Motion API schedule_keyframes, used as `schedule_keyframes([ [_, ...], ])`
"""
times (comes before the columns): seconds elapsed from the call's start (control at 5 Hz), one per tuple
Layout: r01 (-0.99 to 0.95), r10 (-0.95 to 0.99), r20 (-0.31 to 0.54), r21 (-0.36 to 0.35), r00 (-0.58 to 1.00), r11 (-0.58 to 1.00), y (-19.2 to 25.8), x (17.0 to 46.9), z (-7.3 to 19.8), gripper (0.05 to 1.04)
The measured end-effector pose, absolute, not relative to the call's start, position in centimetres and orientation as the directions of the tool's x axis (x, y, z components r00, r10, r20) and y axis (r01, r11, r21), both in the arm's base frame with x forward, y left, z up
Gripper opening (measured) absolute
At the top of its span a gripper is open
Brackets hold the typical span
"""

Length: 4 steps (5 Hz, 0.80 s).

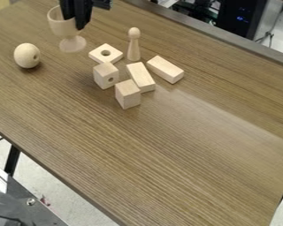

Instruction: Moves the cup to the right

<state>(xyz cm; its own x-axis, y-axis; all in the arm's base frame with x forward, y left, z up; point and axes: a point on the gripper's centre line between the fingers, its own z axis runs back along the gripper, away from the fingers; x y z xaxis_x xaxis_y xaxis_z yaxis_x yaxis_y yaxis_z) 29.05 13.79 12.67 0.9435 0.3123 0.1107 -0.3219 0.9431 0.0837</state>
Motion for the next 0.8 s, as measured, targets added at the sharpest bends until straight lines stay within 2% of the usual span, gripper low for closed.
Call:
schedule_keyframes([
  [0.4, -0.279, 0.267, 0.147, 0.063, 0.952, 0.958, 10.4, 29.7, 14.6, 0.117],
  [0.8, -0.199, 0.183, 0.169, 0.081, 0.969, 0.977, 5.5, 31.1, 15.0, 0.117],
])
